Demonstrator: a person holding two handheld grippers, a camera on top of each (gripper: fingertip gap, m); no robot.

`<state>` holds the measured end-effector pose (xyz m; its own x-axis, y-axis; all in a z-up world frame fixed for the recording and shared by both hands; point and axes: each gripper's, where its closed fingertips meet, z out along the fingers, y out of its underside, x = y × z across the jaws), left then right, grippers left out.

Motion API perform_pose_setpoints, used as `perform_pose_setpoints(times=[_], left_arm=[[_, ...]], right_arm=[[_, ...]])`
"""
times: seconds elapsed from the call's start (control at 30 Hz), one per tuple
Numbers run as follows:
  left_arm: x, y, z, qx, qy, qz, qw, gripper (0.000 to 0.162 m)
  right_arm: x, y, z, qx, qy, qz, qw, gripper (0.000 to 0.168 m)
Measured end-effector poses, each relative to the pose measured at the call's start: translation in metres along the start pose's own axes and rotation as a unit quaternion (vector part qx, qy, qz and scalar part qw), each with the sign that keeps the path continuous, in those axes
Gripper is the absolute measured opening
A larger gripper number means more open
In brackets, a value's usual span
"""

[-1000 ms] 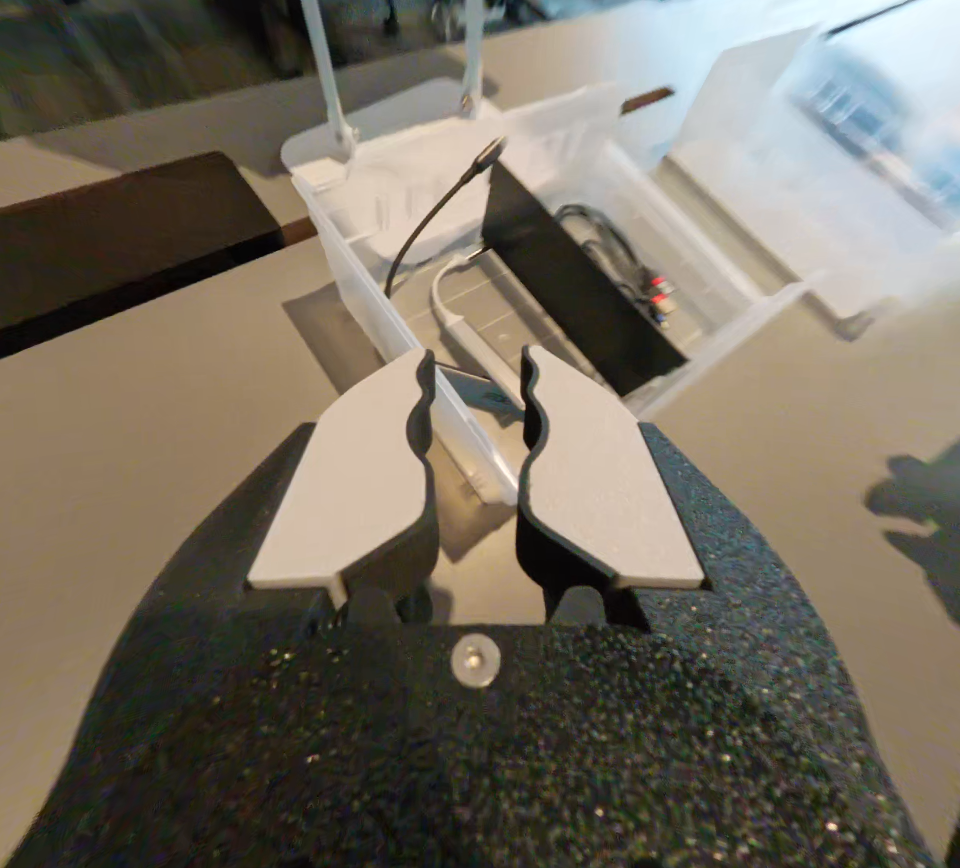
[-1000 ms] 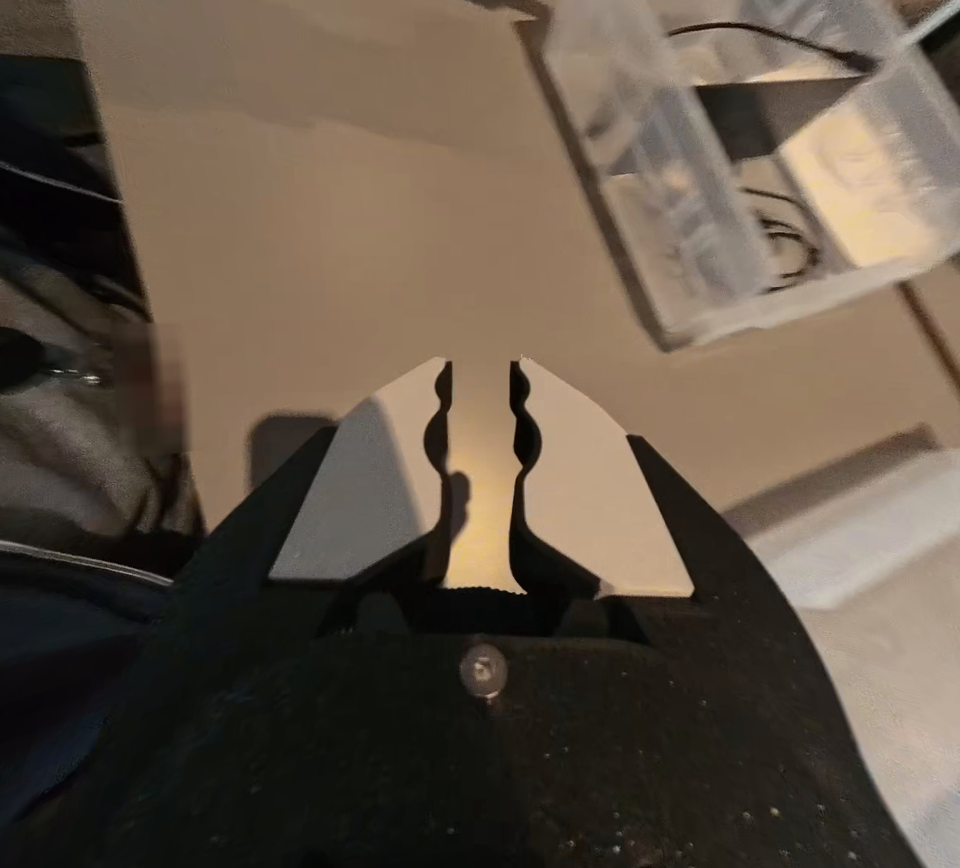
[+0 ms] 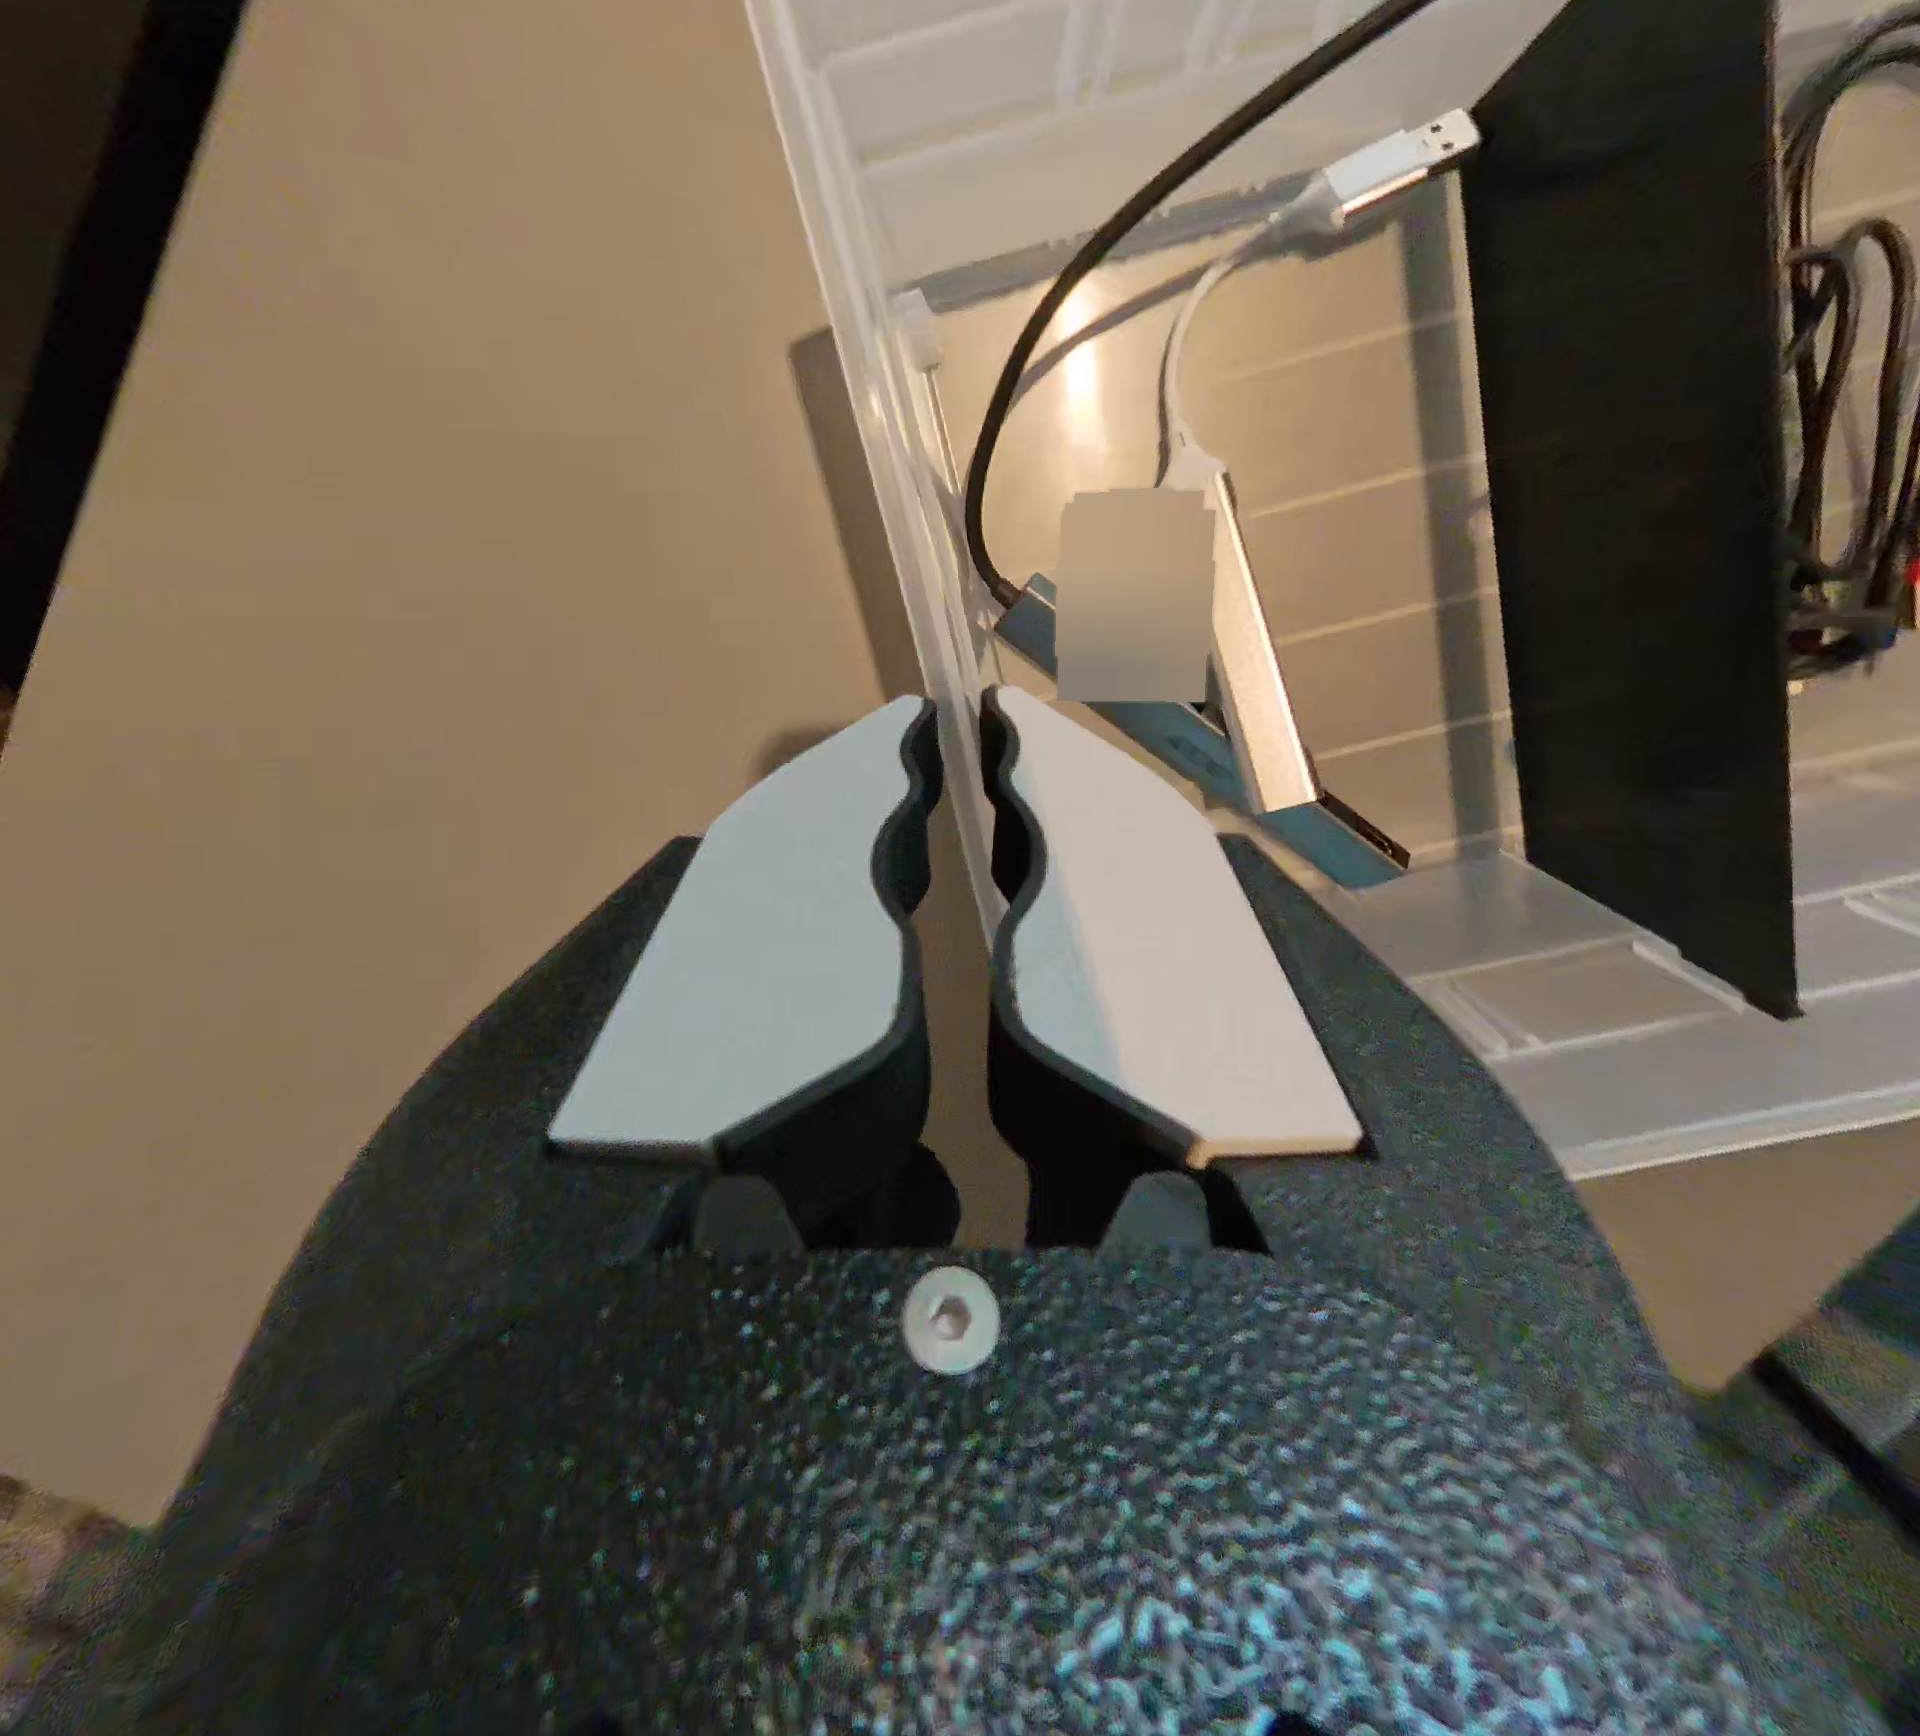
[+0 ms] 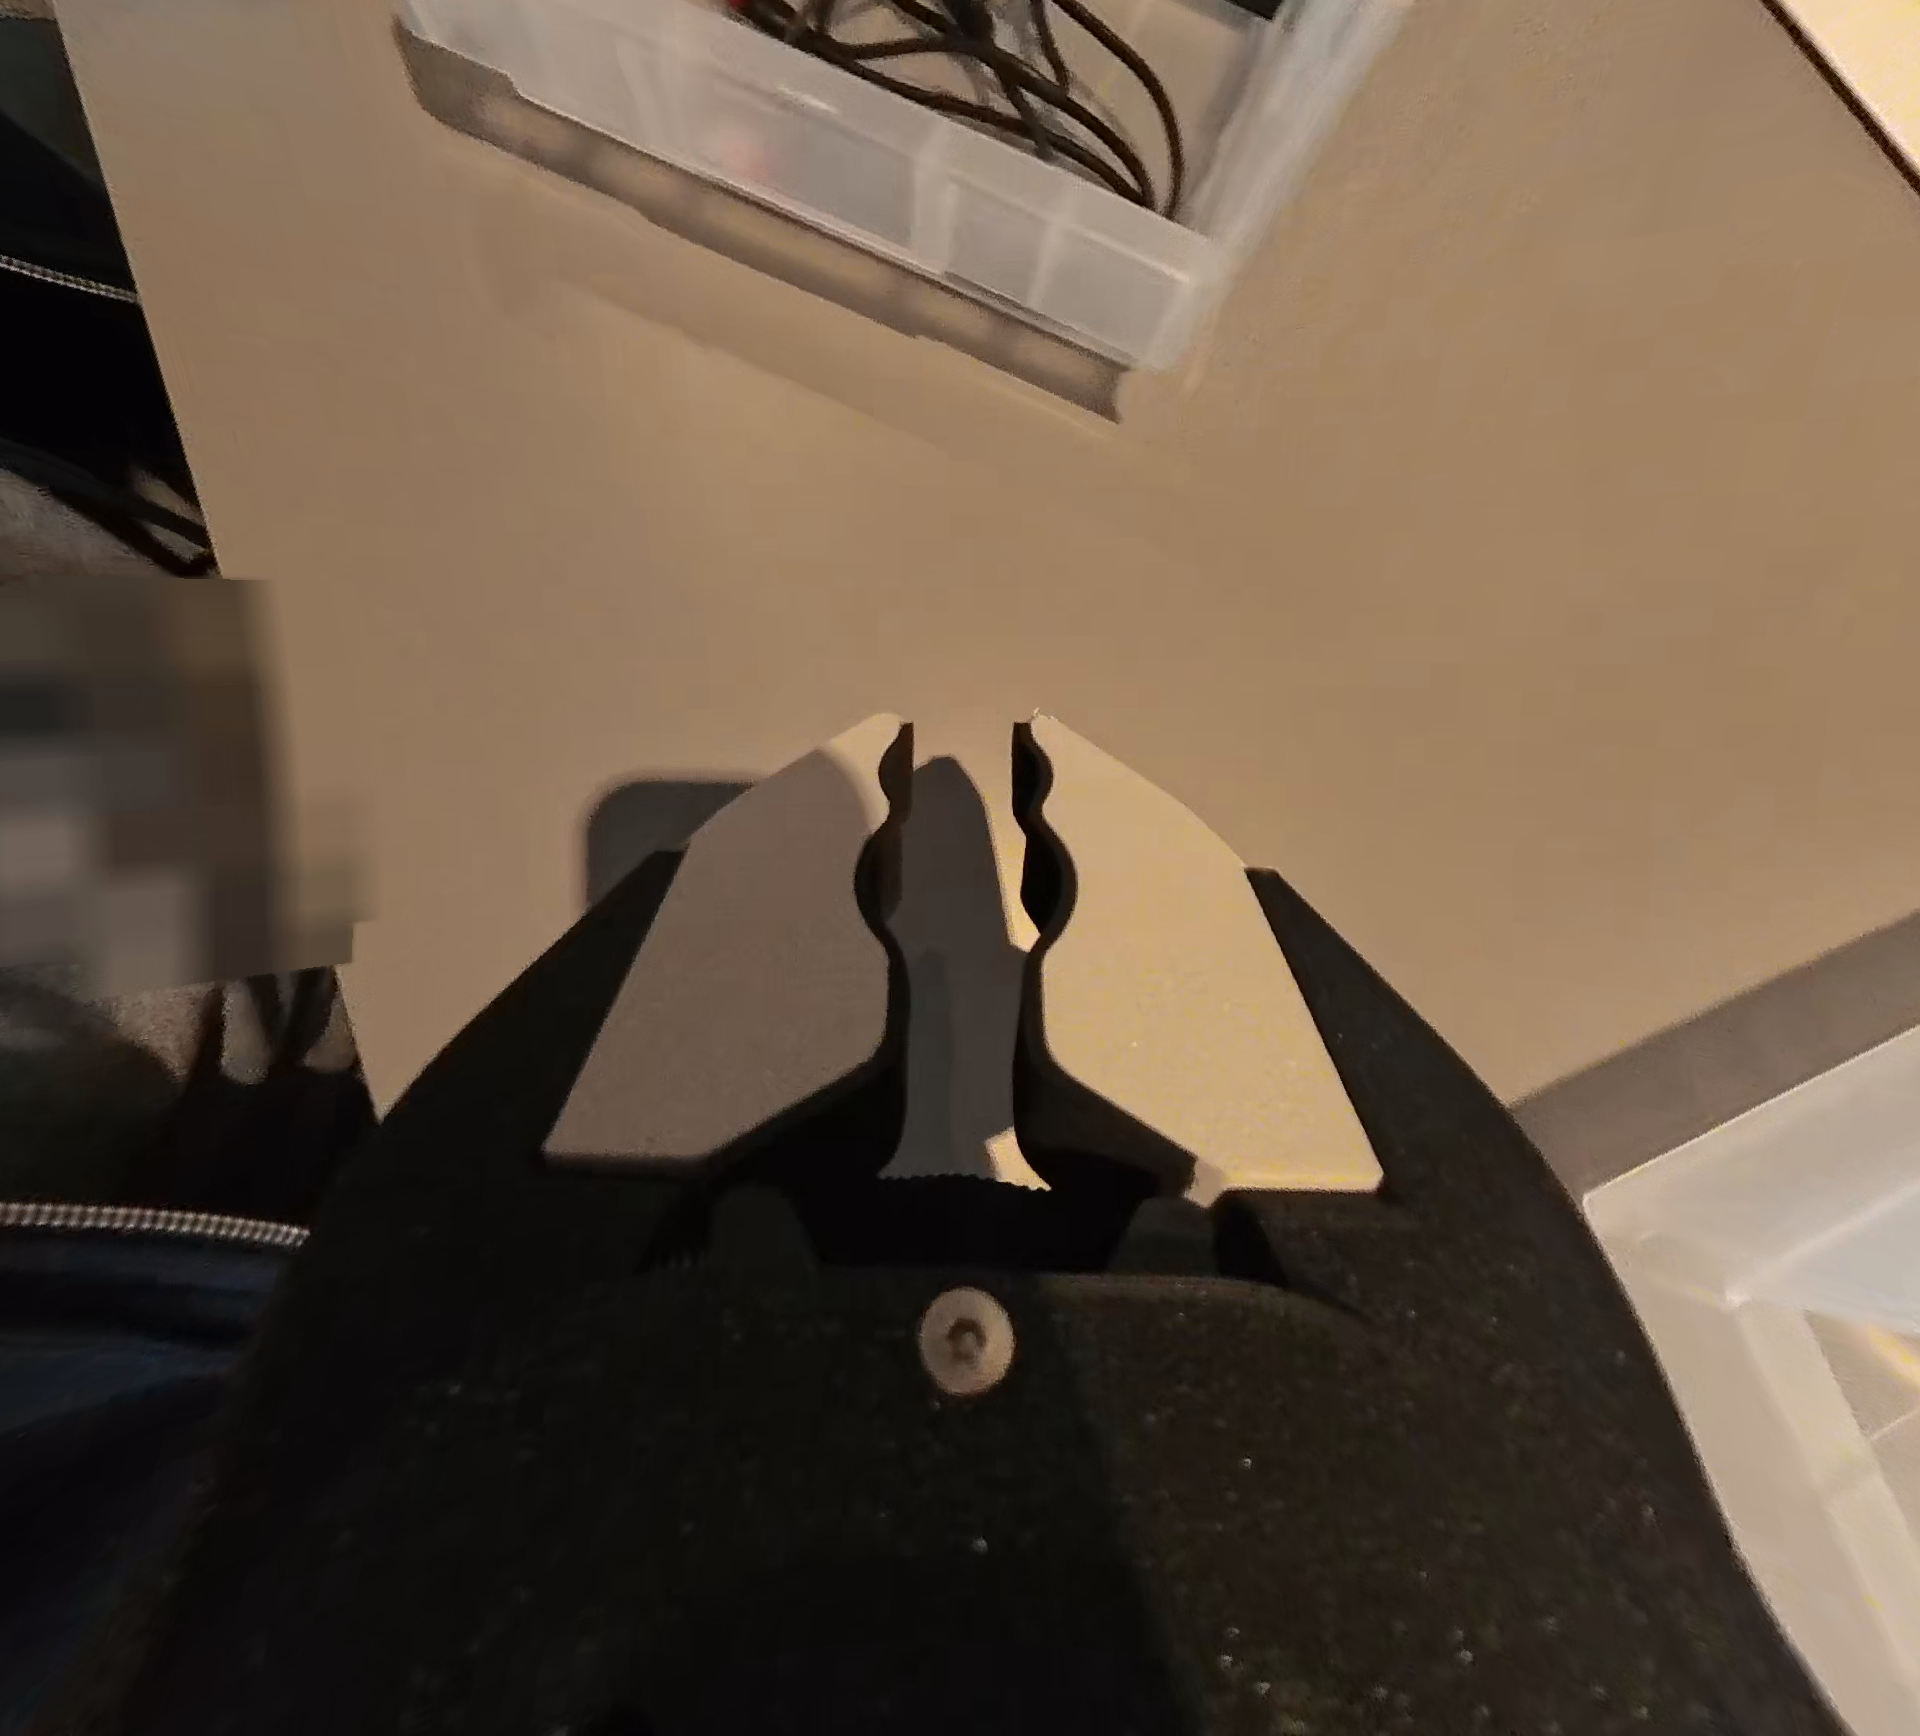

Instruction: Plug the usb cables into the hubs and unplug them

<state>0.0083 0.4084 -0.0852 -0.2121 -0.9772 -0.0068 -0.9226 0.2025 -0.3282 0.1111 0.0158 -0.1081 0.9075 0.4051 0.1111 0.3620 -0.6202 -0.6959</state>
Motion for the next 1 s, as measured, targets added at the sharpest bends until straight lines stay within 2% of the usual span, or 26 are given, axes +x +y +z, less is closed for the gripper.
perform_pose_setpoints(times=[0.27,0.47,0.7,1.0], left_arm=[[-0.016,0.088,-0.035,-0.041,0.081,0.051,0.995,0.005],[-0.043,0.139,-0.056,-0.062,0.109,0.102,0.987,0.005],[-0.095,0.152,-0.062,-0.042,0.093,0.088,0.991,0.005],[-0.149,0.15,-0.052,-0.066,0.129,0.115,0.983,0.005]], right_arm=[[0.002,-0.013,0.01,0.001,-0.007,-0.003,1.0,0.017],[0.009,-0.02,0.018,-0.004,-0.006,0.006,1.0,0.017],[0.015,-0.029,0.033,-0.017,-0.006,0.011,1.0,0.017],[0.029,-0.032,0.045,-0.043,0.007,0.027,0.999,0.017]])
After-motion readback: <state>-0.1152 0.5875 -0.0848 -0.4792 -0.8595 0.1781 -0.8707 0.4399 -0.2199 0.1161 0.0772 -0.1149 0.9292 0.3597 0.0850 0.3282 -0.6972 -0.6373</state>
